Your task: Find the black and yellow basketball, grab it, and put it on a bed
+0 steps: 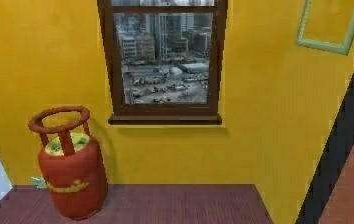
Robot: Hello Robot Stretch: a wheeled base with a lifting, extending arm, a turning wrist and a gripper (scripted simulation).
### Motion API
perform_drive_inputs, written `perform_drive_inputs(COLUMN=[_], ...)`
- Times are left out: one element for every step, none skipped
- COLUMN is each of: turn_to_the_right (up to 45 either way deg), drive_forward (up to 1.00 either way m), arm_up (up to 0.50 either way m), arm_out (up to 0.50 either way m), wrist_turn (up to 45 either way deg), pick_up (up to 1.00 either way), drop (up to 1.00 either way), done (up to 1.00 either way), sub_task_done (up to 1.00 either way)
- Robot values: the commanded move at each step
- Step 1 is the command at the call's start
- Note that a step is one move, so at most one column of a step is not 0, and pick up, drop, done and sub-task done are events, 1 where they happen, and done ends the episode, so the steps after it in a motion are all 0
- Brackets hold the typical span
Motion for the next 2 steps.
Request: perform_drive_inputs(turn_to_the_right=[0.0, 45.0], drive_forward=[0.15, 0.0], arm_up=[0.0, 0.0], arm_out=[0.0, 0.0], wrist_turn=[0.0, 0.0], pick_up=[0.0, 0.0], drop=[0.0, 0.0], done=[0.0, 0.0], sub_task_done=[0.0, 0.0])
